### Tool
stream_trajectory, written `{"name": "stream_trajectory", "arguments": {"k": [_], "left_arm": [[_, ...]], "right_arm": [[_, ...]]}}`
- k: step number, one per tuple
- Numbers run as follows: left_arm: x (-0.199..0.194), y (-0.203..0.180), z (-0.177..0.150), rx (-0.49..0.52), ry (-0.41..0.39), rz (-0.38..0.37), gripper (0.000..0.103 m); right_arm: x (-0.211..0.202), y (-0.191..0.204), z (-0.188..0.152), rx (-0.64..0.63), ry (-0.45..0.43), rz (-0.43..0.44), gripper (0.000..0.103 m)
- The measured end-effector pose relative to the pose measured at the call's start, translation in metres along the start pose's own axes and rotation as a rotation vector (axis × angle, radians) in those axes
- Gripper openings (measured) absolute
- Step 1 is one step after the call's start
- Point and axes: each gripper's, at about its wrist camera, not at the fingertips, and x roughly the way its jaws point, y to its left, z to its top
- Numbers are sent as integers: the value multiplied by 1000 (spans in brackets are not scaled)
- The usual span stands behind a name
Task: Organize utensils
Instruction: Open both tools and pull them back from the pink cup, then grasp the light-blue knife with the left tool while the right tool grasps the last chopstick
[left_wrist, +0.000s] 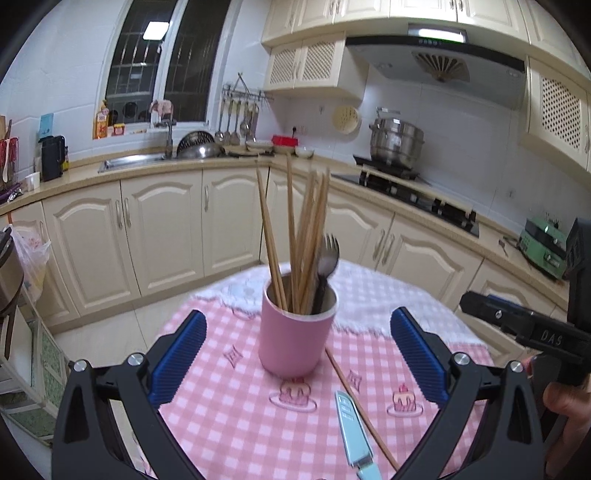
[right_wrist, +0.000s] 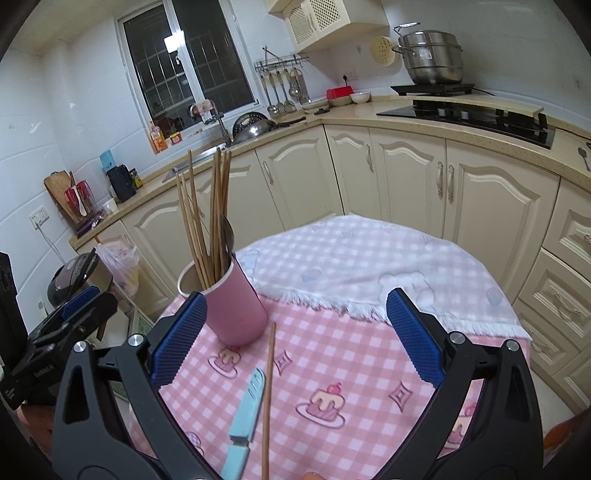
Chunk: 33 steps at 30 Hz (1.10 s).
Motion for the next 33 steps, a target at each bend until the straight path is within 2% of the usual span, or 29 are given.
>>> {"name": "stream_trajectory", "arguments": {"k": [9, 18, 24, 26, 27, 29, 30, 32, 33], "left_arm": [[35, -19, -50, 33, 212, -2, 98], [76, -36, -97, 91, 413, 25, 98], [93, -42, -115, 103, 484, 17, 97], [93, -45, -119, 124, 469, 26, 96], [92, -46, -120, 131, 465, 25, 92], [88, -50, -120, 156, 445, 11, 72], [86, -51, -120, 166, 440, 2, 66], [84, -49, -117, 174, 439, -15, 46], [83, -46, -115, 176, 440, -24, 42]], "right_arm": [[5, -18, -30, -13, 93, -41, 96], [8, -35, -44, 23, 130, -60, 96], [16, -36, -49, 28, 158, -57, 96], [17, -37, -51, 29, 167, -58, 96], [18, -37, -52, 28, 171, -60, 96], [21, -36, -53, 25, 182, -63, 96], [23, -36, -54, 21, 194, -65, 96], [29, -33, -56, 10, 214, -70, 96], [33, -30, -57, 2, 227, -71, 96]]}}
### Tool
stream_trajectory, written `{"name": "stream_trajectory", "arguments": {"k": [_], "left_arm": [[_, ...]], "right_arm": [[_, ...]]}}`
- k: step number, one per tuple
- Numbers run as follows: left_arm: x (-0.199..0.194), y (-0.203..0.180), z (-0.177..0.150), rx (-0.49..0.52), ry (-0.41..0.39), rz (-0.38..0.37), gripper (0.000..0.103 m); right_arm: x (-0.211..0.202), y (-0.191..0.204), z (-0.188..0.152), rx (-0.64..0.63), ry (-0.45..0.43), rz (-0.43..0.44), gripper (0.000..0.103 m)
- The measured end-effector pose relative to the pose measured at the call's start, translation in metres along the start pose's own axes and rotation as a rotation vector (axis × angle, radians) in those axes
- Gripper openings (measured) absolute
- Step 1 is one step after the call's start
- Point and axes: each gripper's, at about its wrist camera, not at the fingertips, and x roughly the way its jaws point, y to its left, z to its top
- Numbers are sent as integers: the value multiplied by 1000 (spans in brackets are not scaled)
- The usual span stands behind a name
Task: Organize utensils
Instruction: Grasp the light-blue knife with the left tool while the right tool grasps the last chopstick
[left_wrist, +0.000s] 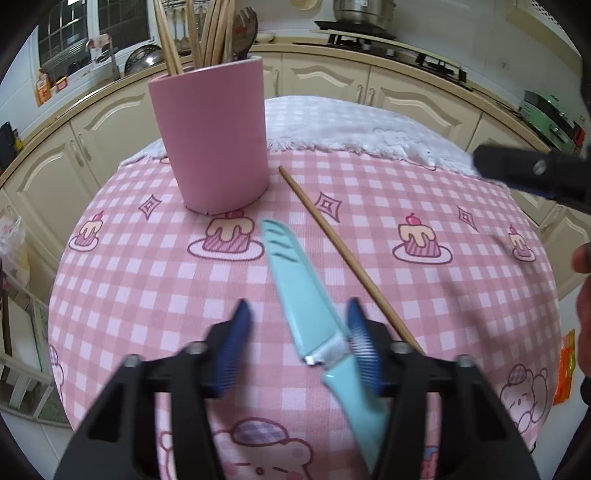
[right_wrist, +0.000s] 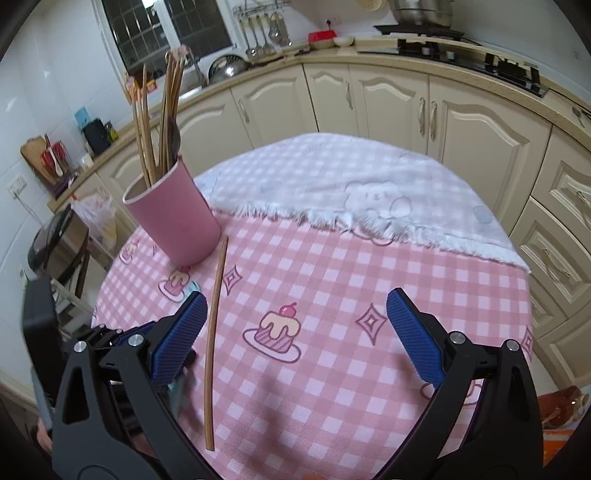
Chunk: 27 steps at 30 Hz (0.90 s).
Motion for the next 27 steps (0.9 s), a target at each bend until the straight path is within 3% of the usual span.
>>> {"name": "stream_trajectory", "arguments": {"k": [1, 4, 9, 11, 13, 15, 18, 19, 22, 25, 27], "left_arm": [[-1, 3, 0, 2, 1, -12, 35], [-4, 15, 0, 10, 2, -64, 33], [-2, 29, 4, 53, 16, -63, 33], [0, 33, 10, 57, 30, -46, 39], [4, 36, 15, 53, 35, -22, 51], [9, 39, 20, 42, 43, -24, 52], [13, 40, 24, 53, 45, -18, 52], [14, 39, 26, 59, 45, -15, 50], [15, 35, 29, 83, 47, -28, 31], [15, 33, 30, 109, 53, -38, 29], [12, 34, 30, 123, 57, -51, 27]], "right_arm": [[4, 3, -1, -9, 14, -1, 96], [15, 13, -3, -46, 57, -5, 96], [40, 36, -7, -142, 149, -33, 96], [50, 44, -6, -166, 172, -33, 96], [63, 53, -2, -189, 200, -49, 95], [72, 60, 2, -205, 220, -44, 93], [87, 73, 7, -233, 262, -39, 77], [92, 76, 7, -240, 280, -39, 65], [107, 88, 9, -284, 303, -81, 40], [108, 98, 9, -330, 315, -62, 8], [105, 100, 7, -342, 317, -51, 6]]}}
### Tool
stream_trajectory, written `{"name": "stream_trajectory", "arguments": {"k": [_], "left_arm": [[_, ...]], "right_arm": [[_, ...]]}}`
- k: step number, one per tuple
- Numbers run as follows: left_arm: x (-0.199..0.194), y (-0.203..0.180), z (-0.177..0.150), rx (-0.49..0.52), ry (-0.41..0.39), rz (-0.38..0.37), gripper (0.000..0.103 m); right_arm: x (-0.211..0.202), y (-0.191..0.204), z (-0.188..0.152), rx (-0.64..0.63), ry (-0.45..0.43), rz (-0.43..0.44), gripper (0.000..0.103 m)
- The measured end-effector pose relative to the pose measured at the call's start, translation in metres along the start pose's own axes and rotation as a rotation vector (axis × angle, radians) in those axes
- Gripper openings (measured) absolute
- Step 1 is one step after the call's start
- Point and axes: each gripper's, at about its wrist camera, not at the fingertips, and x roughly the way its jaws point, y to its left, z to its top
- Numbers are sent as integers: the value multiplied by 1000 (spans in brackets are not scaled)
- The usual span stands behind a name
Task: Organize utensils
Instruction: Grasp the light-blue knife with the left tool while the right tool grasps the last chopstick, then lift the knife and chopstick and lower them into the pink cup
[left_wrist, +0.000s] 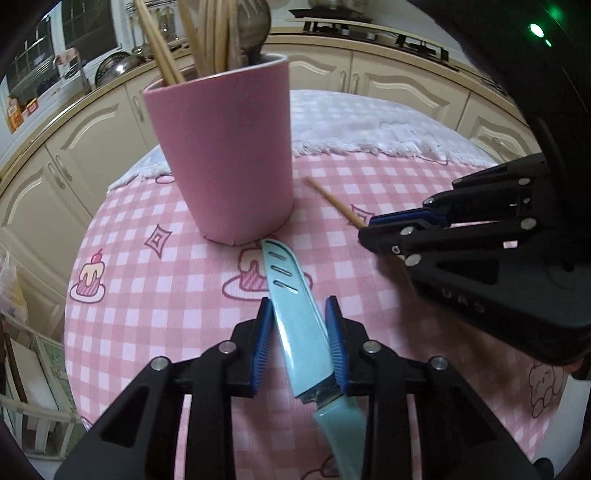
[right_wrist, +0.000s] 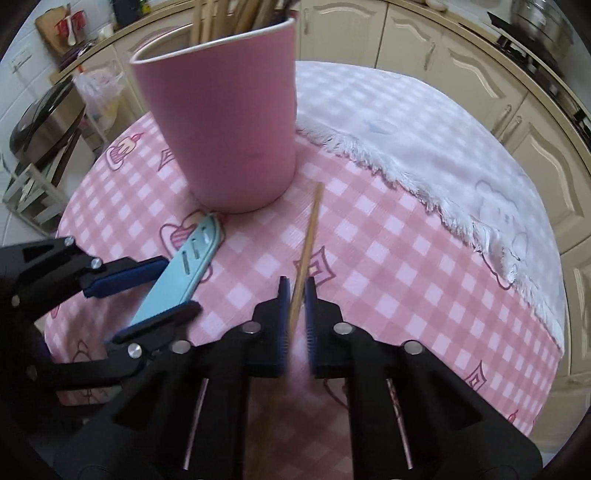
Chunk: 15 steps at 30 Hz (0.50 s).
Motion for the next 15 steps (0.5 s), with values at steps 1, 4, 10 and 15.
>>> {"name": "stream_trajectory", "arguments": {"k": [1, 4, 10, 15], "left_arm": [[-1, 0, -1, 2, -1, -4, 26], [-9, 2, -5, -3, -21, -8, 25], [-32, 7, -7, -18, -96, -30, 24], [-60, 10, -13, -26, -204, -45, 24]], "right_arm": [[-1, -2, -2, 8, -6, 12, 6], [-11, -15, -15, 70, -50, 79, 5], [-44, -38, -29, 159, -179, 148, 5], [-80, -54, -41, 219, -320, 195, 5]]}}
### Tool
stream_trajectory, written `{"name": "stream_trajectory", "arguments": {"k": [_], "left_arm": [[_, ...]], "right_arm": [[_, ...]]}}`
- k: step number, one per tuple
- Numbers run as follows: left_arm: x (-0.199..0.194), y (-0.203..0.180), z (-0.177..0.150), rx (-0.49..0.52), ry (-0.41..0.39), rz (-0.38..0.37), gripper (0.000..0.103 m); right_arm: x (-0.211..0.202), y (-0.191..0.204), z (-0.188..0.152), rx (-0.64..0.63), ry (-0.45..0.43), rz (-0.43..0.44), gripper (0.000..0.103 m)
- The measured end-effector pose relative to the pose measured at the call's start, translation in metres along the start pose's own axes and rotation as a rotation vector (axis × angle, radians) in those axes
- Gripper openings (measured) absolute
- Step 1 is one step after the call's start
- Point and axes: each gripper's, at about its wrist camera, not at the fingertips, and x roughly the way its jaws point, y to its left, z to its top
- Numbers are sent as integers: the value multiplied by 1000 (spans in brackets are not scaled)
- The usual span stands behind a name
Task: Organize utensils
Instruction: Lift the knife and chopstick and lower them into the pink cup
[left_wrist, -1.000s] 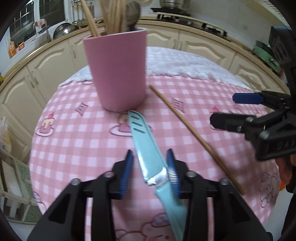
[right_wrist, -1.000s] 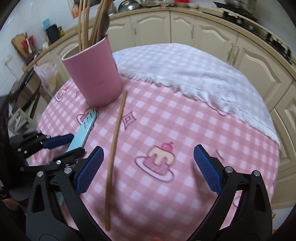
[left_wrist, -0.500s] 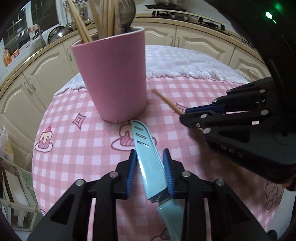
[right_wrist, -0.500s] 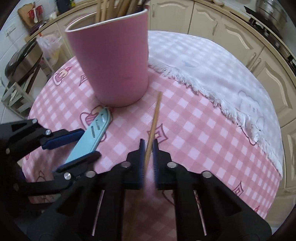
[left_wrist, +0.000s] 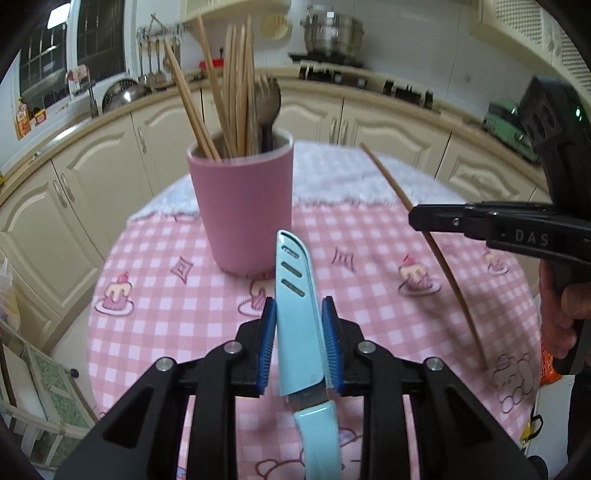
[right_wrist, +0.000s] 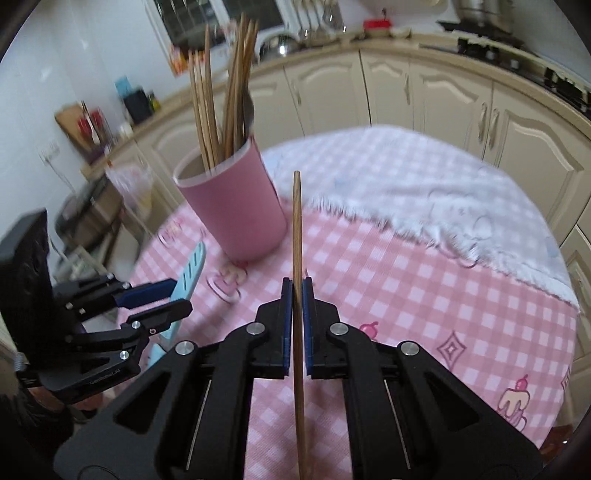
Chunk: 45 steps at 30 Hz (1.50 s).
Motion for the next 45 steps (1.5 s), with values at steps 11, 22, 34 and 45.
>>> {"name": "stream_trajectory", "arguments": {"k": [11, 22, 34, 45], "left_arm": [[-46, 11, 17, -55, -248, -2, 23], [-72, 18, 40, -69, -379, -9, 23], [-126, 33, 91, -49, -540, -8, 23], [-128, 49, 135, -40, -592, 9, 23]], "right_arm": [[-37, -2, 15, 50, -221, 61, 5], [-53, 11, 43, 30, -336, 68, 5], [-81, 47, 107, -49, -481, 108, 5], [-74, 70, 156, -96, -530, 114, 5]]}}
